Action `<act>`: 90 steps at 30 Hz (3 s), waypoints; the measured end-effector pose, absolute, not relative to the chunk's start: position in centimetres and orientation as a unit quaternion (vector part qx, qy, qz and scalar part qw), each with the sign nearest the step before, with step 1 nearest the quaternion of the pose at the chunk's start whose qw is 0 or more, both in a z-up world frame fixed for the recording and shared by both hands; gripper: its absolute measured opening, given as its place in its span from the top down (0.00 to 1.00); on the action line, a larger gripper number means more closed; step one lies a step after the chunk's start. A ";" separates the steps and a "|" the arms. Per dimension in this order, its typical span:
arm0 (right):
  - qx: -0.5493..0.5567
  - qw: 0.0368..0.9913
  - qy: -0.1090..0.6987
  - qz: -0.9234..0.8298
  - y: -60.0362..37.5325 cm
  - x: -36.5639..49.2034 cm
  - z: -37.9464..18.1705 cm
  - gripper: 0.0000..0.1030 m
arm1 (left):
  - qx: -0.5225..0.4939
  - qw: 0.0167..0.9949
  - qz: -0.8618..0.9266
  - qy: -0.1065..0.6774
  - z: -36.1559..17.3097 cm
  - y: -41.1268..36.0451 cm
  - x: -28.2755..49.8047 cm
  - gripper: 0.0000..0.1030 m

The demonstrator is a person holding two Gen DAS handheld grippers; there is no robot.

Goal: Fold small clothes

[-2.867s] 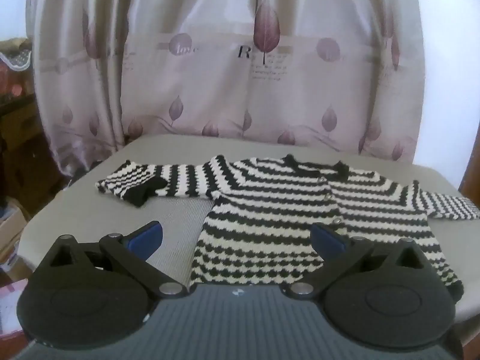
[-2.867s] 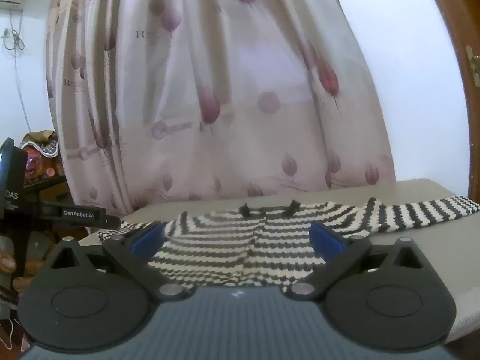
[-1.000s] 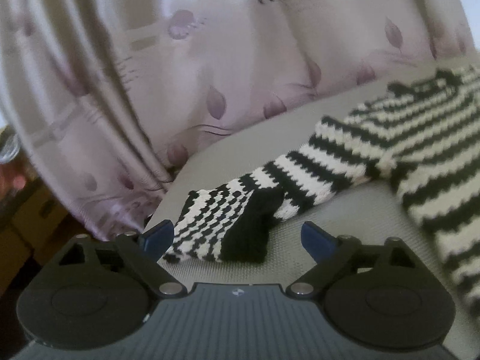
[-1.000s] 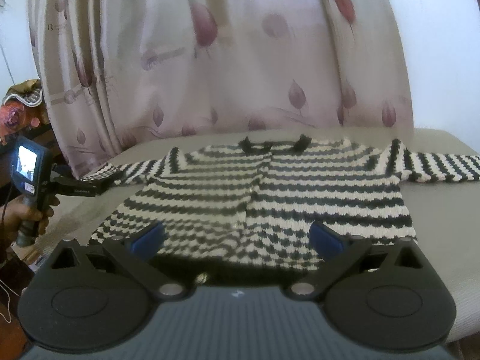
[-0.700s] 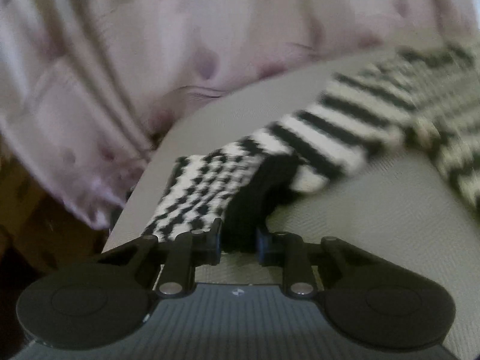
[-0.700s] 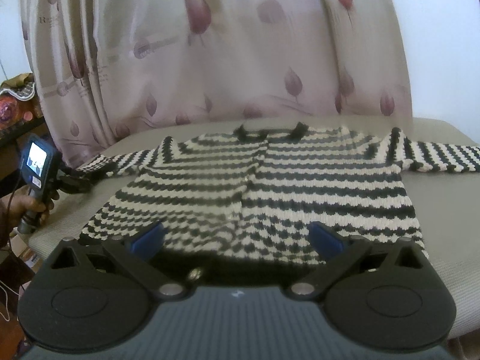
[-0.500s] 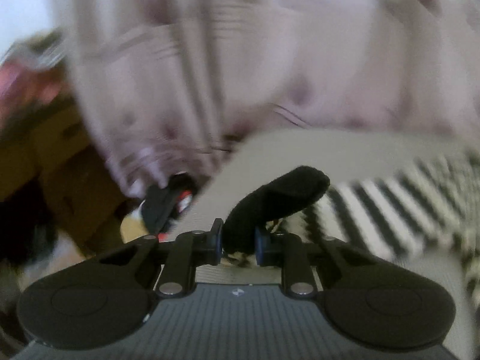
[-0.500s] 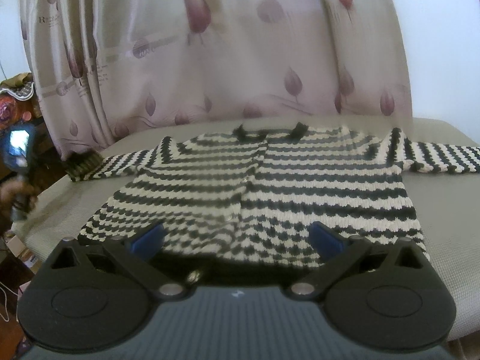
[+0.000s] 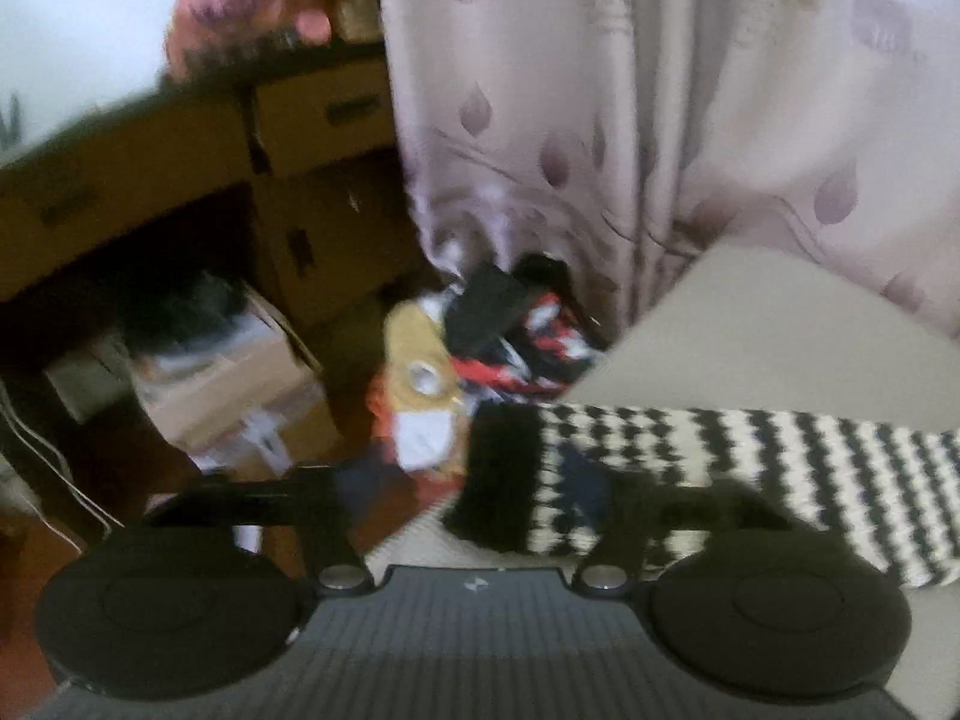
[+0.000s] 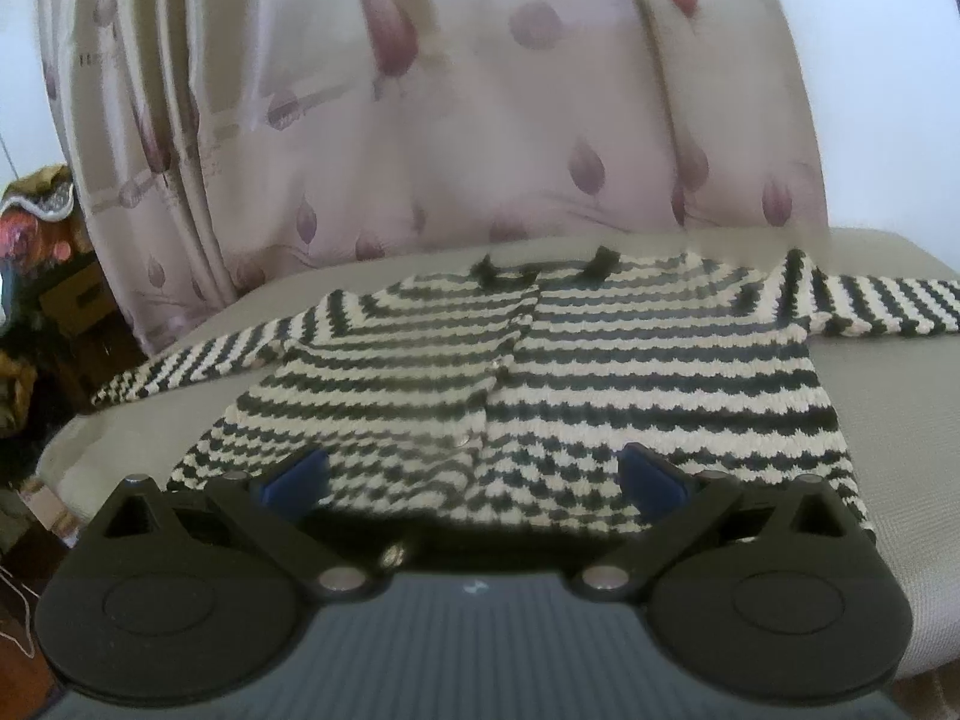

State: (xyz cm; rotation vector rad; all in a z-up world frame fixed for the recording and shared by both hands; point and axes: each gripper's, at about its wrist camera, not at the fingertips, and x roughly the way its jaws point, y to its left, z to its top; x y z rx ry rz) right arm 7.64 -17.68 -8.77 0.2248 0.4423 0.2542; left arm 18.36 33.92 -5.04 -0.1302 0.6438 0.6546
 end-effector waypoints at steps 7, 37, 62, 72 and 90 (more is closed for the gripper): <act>0.138 0.971 0.175 0.090 -22.8 6.5 -8.3 0.00 | -0.067 0.940 0.249 0.223 -4.0 25.7 15.2 0.04; 0.555 0.784 0.225 -0.161 -73.0 23.4 -22.2 0.37 | 0.079 0.934 0.173 0.301 -12.8 10.0 23.0 0.00; 0.471 0.872 0.079 -0.105 -66.4 25.9 -10.2 0.92 | 0.103 0.934 0.169 0.299 -12.9 9.4 22.3 0.00; 0.463 0.884 0.067 0.015 -52.5 31.0 -2.7 0.92 | 0.073 0.941 0.151 0.294 -12.7 10.2 21.9 0.00; 0.437 0.861 0.192 0.177 -23.3 39.7 -5.8 0.92 | -0.084 0.926 0.168 0.327 -12.9 15.7 21.8 0.00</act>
